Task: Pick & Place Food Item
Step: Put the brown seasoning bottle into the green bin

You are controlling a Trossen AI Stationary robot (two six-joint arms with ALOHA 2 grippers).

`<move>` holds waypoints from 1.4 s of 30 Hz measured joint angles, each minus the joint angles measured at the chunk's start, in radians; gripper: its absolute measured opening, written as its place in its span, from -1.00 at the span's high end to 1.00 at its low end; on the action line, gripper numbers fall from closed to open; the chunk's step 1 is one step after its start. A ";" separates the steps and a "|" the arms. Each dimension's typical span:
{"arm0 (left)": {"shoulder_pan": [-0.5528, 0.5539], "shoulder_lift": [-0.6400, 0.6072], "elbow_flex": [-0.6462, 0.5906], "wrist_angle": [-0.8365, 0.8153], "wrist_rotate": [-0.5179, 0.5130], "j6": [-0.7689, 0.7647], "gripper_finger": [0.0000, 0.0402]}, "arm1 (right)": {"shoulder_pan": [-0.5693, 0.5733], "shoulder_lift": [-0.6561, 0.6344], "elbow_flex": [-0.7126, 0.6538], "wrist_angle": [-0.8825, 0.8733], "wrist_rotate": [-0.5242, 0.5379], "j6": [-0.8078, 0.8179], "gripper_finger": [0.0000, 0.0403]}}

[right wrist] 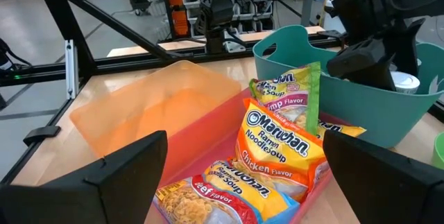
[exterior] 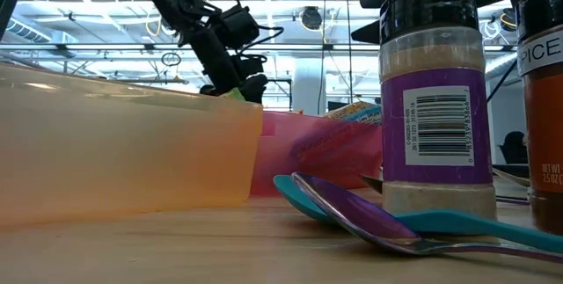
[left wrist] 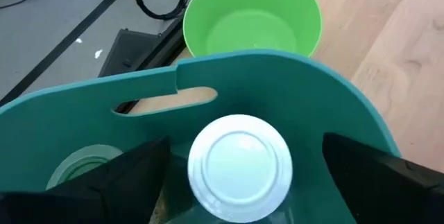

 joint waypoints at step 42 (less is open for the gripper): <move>-0.256 -0.840 -0.474 0.313 -0.044 -0.158 -0.61 | 0.285 -0.116 0.001 -0.918 -0.278 0.779 -0.87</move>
